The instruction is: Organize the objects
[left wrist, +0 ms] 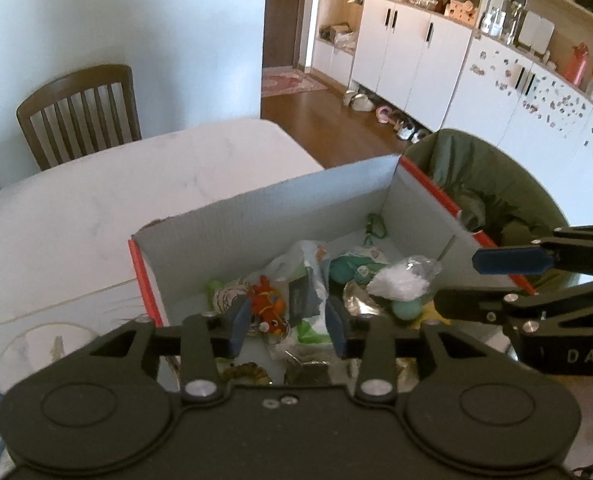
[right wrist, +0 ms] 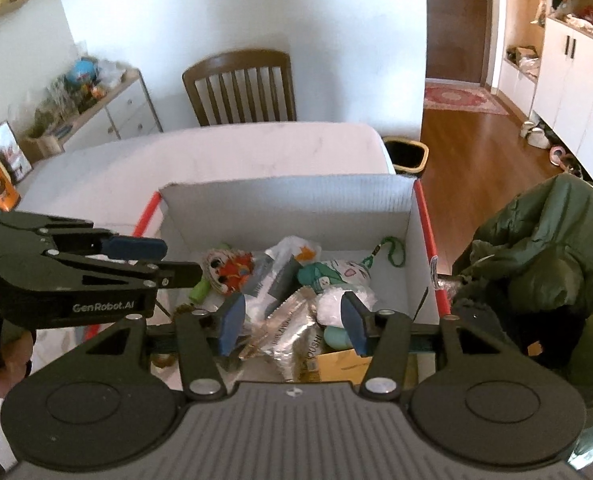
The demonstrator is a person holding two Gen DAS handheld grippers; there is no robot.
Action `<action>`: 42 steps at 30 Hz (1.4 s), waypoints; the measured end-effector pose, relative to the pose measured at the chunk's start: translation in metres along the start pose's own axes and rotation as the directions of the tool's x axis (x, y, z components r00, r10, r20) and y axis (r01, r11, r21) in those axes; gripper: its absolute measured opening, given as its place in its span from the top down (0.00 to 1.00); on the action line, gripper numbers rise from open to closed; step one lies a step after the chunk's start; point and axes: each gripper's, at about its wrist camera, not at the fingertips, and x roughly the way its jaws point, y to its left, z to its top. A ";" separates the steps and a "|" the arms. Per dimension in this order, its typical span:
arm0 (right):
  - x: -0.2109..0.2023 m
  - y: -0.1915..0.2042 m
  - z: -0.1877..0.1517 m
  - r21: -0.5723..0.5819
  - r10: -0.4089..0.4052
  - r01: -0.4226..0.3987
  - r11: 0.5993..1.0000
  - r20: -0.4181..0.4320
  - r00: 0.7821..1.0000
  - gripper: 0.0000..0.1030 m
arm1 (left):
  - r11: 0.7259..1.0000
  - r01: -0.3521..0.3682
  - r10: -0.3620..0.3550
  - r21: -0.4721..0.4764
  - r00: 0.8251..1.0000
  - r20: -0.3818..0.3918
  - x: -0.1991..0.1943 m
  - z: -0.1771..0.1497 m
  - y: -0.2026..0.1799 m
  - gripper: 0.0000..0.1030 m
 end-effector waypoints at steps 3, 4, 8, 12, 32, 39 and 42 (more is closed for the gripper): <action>-0.014 0.006 -0.001 0.016 -0.004 0.004 1.000 0.031 1.000 0.50 | 1.000 0.014 -0.014 0.016 1.000 0.025 -0.016 -0.002 -0.001 0.53; -0.019 0.008 -0.001 0.021 -0.004 0.003 1.000 0.043 0.999 0.50 | 1.000 0.019 -0.020 0.022 0.999 0.033 -0.020 -0.002 -0.002 0.52; -0.039 0.019 -0.004 0.039 -0.007 0.003 0.999 0.099 0.995 0.47 | 0.998 0.044 -0.047 0.047 0.997 0.061 -0.040 -0.007 -0.003 0.49; -0.058 0.036 -0.010 0.028 -0.019 0.015 0.999 0.140 0.990 0.43 | 0.997 0.060 -0.064 0.052 0.994 0.089 -0.058 -0.013 -0.002 0.44; -0.113 0.072 -0.040 0.118 -0.013 -0.024 0.993 0.301 0.954 0.19 | 0.996 0.066 -0.079 0.065 0.971 0.224 -0.126 -0.039 0.017 0.10; -0.121 0.079 -0.051 0.147 -0.053 0.009 0.989 0.298 0.953 0.19 | 0.993 0.091 -0.105 0.069 0.963 0.247 -0.135 -0.048 0.022 0.01; -0.122 0.083 -0.054 0.146 -0.067 0.024 0.989 0.295 0.953 0.19 | 0.992 0.096 -0.114 0.085 0.963 0.244 -0.137 -0.052 0.021 0.01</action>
